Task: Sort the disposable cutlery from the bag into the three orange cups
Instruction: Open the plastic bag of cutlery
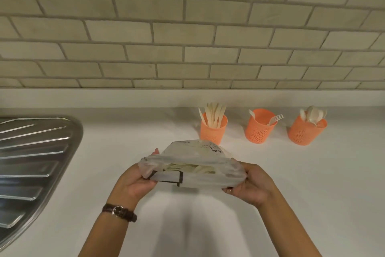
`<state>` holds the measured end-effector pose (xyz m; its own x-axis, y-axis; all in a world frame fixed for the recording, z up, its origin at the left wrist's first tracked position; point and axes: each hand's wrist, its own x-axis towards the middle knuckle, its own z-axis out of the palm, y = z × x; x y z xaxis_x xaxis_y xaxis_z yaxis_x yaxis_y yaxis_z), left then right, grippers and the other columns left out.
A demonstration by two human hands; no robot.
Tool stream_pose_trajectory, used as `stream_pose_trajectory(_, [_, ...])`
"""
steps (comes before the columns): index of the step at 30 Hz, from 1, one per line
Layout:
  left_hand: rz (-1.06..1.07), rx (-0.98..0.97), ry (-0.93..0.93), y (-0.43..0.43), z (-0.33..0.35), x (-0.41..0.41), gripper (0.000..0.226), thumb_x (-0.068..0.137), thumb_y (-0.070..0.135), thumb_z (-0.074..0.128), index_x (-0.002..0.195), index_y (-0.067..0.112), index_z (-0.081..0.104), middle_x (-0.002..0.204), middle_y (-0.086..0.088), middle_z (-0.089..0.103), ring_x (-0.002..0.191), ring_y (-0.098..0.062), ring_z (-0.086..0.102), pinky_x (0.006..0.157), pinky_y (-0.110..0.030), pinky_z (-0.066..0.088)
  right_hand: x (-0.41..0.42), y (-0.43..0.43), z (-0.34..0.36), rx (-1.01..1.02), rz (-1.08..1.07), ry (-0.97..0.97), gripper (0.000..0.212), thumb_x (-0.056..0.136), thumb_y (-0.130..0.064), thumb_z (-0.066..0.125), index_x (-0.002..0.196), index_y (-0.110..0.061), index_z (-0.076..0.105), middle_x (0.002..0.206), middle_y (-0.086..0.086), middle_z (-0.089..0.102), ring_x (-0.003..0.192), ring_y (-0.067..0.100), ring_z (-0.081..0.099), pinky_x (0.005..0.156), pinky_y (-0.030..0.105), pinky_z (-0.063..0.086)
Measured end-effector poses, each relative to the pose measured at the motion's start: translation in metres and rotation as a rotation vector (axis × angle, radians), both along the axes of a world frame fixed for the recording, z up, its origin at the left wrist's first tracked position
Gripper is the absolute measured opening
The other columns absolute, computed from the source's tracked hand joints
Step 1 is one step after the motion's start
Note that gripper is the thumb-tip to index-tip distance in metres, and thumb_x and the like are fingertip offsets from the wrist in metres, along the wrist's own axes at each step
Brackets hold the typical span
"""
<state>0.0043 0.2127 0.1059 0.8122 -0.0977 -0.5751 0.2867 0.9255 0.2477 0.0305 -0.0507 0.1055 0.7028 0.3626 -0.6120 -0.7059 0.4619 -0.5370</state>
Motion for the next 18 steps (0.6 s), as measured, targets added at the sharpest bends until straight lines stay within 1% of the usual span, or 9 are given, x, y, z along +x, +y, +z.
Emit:
stream_pose_trajectory(3, [-0.159, 0.168, -0.025, -0.007, 0.009, 0.001, 0.041, 0.073, 0.030, 0.074, 0.105, 0.008, 0.060, 0.100, -0.016, 0.070, 0.085, -0.032, 0.071, 0.070, -0.050, 0.058, 0.004, -0.001, 0.010, -0.190, 0.037, -0.211, 0.041, 0.081, -0.043, 0.064, 0.101, -0.007, 0.070, 0.099, 0.012, 0.073, 0.085, 0.025, 0.069, 0.072, 0.035, 0.056])
stream_pose_trajectory(5, [-0.257, 0.399, -0.147, -0.003, 0.012, 0.001, 0.056, 0.076, 0.040, 0.072, 0.118, 0.008, 0.056, 0.117, -0.015, 0.064, 0.106, -0.031, 0.063, 0.086, -0.043, 0.055, 0.005, -0.005, 0.021, -0.507, 0.128, -0.467, 0.048, 0.061, -0.046, 0.082, 0.086, -0.010, 0.065, 0.081, 0.006, 0.069, 0.070, 0.019, 0.063, 0.060, 0.027, 0.050])
stream_pose_trajectory(8, [-0.356, 0.999, -0.270, 0.001, 0.012, -0.005, 0.055, 0.063, 0.025, 0.084, 0.109, 0.021, 0.055, 0.111, -0.009, 0.061, 0.097, -0.025, 0.063, 0.070, -0.026, 0.055, 0.010, -0.009, 0.025, -0.892, 0.096, -0.700, 0.028, 0.068, -0.014, 0.082, 0.086, -0.009, 0.060, 0.078, 0.011, 0.060, 0.067, 0.021, 0.056, 0.060, 0.026, 0.046])
stream_pose_trajectory(10, [-0.238, 1.570, -0.233, 0.008, 0.008, -0.006, 0.027, 0.070, 0.023, 0.081, 0.086, 0.024, 0.059, 0.095, 0.000, 0.062, 0.086, -0.020, 0.061, 0.066, -0.022, 0.046, 0.010, -0.008, 0.027, -1.167, -0.009, -0.854, 0.015, 0.075, -0.014, 0.077, 0.083, -0.012, 0.064, 0.081, 0.003, 0.063, 0.067, 0.019, 0.056, 0.058, 0.018, 0.042])
stream_pose_trajectory(12, [-0.122, 1.960, -0.225, 0.014, 0.003, -0.009, 0.016, 0.075, 0.026, 0.075, 0.069, 0.026, 0.061, 0.084, 0.007, 0.061, 0.075, -0.013, 0.059, 0.062, -0.020, 0.040, 0.007, -0.006, 0.028, -1.438, -0.052, -1.014, 0.007, 0.077, -0.018, 0.075, 0.080, -0.016, 0.069, 0.086, -0.004, 0.063, 0.074, 0.014, 0.052, 0.061, 0.020, 0.037])
stream_pose_trajectory(13, [-0.104, 2.013, -0.210, 0.015, 0.003, -0.011, 0.018, 0.077, 0.027, 0.074, 0.065, 0.027, 0.060, 0.080, 0.008, 0.062, 0.071, -0.010, 0.058, 0.060, -0.019, 0.038, 0.004, -0.004, 0.029, -1.523, -0.058, -1.053, 0.003, 0.079, -0.018, 0.074, 0.081, -0.016, 0.072, 0.087, -0.005, 0.063, 0.076, 0.012, 0.051, 0.063, 0.023, 0.036])
stream_pose_trajectory(15, [-0.158, 1.890, -0.170, 0.017, -0.002, -0.014, 0.019, 0.081, 0.023, 0.070, 0.065, 0.026, 0.063, 0.072, 0.005, 0.065, 0.065, -0.012, 0.059, 0.055, -0.019, 0.042, 0.000, -0.002, 0.030, -1.496, -0.040, -0.984, 0.007, 0.084, -0.015, 0.068, 0.080, -0.013, 0.073, 0.077, -0.003, 0.064, 0.065, 0.008, 0.052, 0.060, 0.023, 0.036])
stream_pose_trajectory(16, [-0.188, 1.728, -0.146, 0.016, -0.003, -0.014, 0.015, 0.084, 0.019, 0.068, 0.069, 0.021, 0.066, 0.073, -0.001, 0.067, 0.067, -0.017, 0.061, 0.055, -0.018, 0.048, -0.001, -0.001, 0.031, -1.392, -0.024, -0.904, 0.012, 0.085, -0.013, 0.065, 0.076, -0.011, 0.073, 0.065, -0.002, 0.063, 0.054, 0.006, 0.050, 0.056, 0.021, 0.037])
stream_pose_trajectory(18, [-0.259, 1.140, -0.092, 0.017, -0.004, -0.014, 0.010, 0.085, 0.011, 0.064, 0.090, 0.005, 0.070, 0.091, -0.017, 0.071, 0.079, -0.024, 0.067, 0.061, -0.022, 0.057, -0.003, -0.002, 0.032, -0.957, -0.025, -0.646, 0.017, 0.087, -0.008, 0.062, 0.072, -0.005, 0.069, 0.046, 0.001, 0.056, 0.041, 0.010, 0.046, 0.045, 0.018, 0.042])
